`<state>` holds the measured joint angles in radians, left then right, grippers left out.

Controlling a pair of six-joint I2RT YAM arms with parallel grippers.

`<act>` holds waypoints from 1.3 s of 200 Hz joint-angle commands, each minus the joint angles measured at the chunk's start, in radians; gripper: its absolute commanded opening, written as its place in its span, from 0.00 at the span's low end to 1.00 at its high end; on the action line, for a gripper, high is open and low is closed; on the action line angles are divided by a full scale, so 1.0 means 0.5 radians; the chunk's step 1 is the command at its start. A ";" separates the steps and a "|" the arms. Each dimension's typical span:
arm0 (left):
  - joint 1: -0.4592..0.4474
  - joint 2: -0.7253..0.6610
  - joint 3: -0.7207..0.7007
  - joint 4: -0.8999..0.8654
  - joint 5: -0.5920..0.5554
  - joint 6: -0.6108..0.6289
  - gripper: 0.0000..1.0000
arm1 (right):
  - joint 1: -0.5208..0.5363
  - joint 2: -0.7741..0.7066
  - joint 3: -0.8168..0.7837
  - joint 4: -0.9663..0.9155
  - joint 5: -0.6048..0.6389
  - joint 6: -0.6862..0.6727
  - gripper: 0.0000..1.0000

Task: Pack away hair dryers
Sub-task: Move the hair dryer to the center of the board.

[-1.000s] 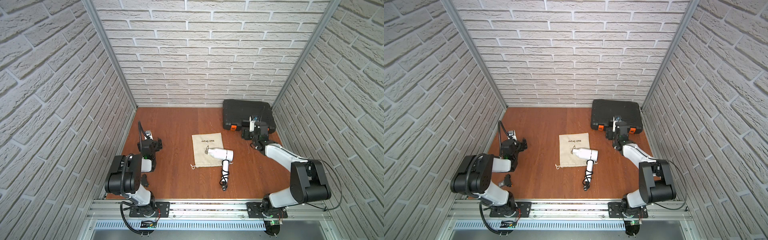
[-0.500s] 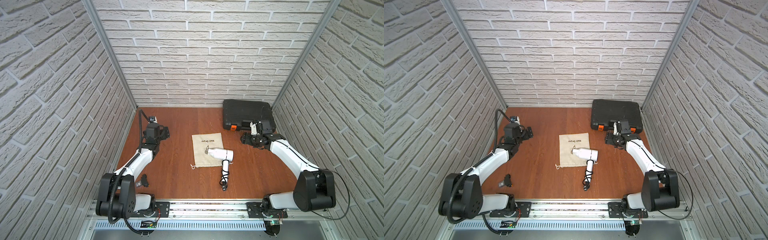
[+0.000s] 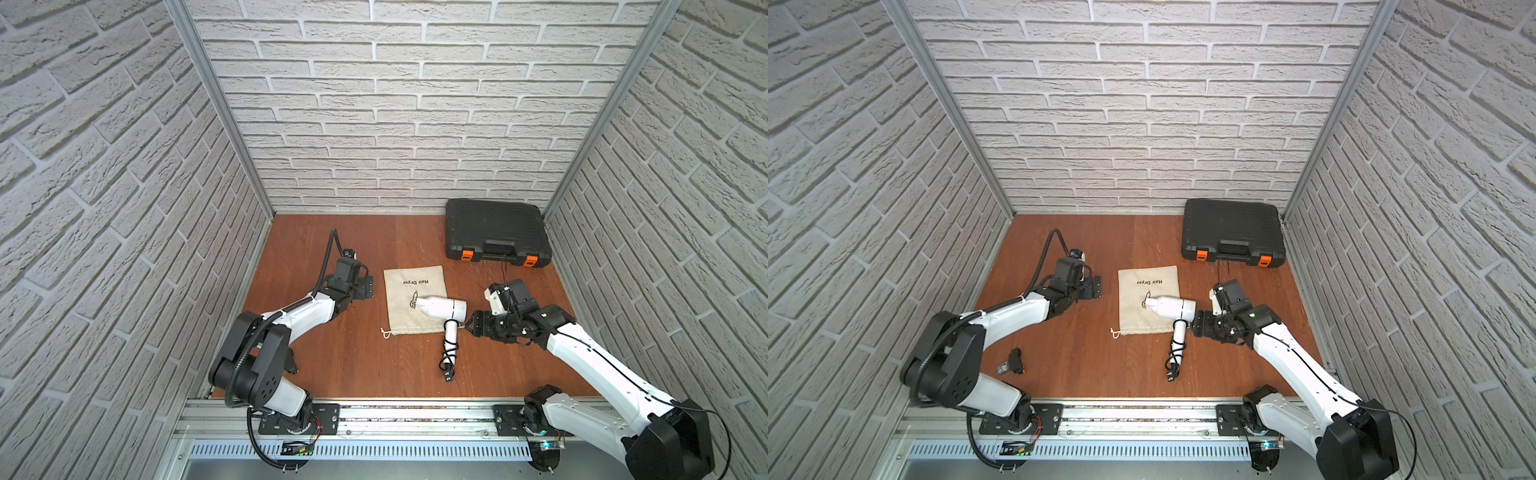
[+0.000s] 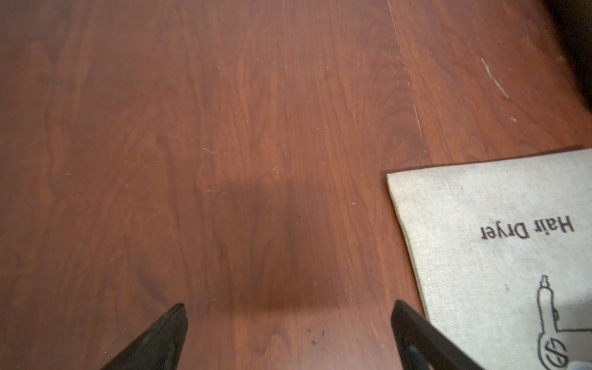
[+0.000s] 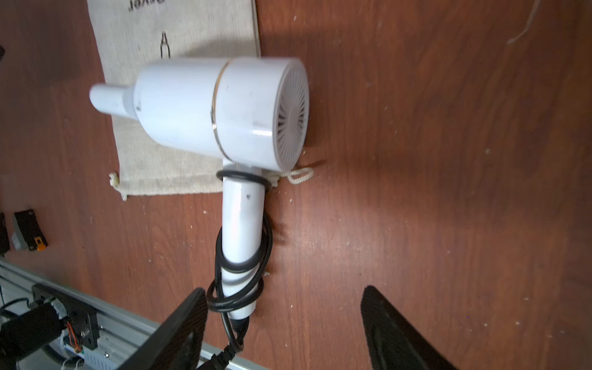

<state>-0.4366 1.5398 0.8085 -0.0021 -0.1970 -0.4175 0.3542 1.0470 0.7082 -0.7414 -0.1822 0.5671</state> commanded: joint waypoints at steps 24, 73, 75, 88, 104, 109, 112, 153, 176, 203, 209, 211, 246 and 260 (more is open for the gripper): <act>-0.124 0.212 0.244 -0.063 0.072 -0.032 0.98 | 0.145 0.140 -0.007 0.102 -0.016 0.067 0.77; -0.199 0.343 0.379 -0.150 0.033 -0.058 0.98 | 0.259 0.534 0.120 0.321 -0.013 0.096 0.77; -0.200 0.344 0.380 -0.151 0.032 -0.059 0.98 | 0.261 0.552 0.125 0.330 -0.018 0.095 0.77; -0.206 0.349 0.383 -0.150 0.030 -0.073 0.98 | 0.277 0.665 0.176 0.373 -0.043 0.088 0.76; -0.214 0.356 0.389 -0.159 0.032 -0.076 0.98 | 0.309 0.806 0.254 0.390 -0.057 0.070 0.74; -0.217 0.359 0.392 -0.169 0.028 -0.077 0.98 | 0.318 0.844 0.280 0.391 -0.054 0.061 0.74; -0.216 0.361 0.394 -0.174 0.024 -0.077 0.98 | 0.324 0.868 0.295 0.391 -0.051 0.055 0.73; -0.224 0.353 0.392 -0.264 -0.097 -0.103 0.98 | 0.355 1.157 0.493 0.401 0.020 -0.027 0.62; -0.217 0.344 0.389 -0.316 -0.153 -0.130 0.98 | 0.363 1.297 0.649 0.406 0.050 -0.094 0.52; -0.189 0.342 0.385 -0.413 -0.234 -0.243 0.98 | 0.372 1.445 0.856 0.420 0.067 -0.171 0.48; -0.179 0.338 0.377 -0.429 -0.246 -0.276 0.98 | 0.375 1.483 0.909 0.420 0.066 -0.183 0.48; -0.177 0.336 0.374 -0.434 -0.249 -0.284 0.98 | 0.375 1.496 0.925 0.422 0.067 -0.187 0.48; -0.131 0.248 0.308 -0.456 -0.267 -0.369 0.98 | 0.384 1.682 1.170 0.400 0.082 -0.251 0.46; -0.116 0.202 0.291 -0.460 -0.272 -0.392 0.98 | 0.384 1.693 1.205 0.412 0.094 -0.282 0.47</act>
<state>-0.5110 1.6989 0.9741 -0.2062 -0.3042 -0.5713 0.5369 1.8866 1.2705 -0.5549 -0.1524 0.4740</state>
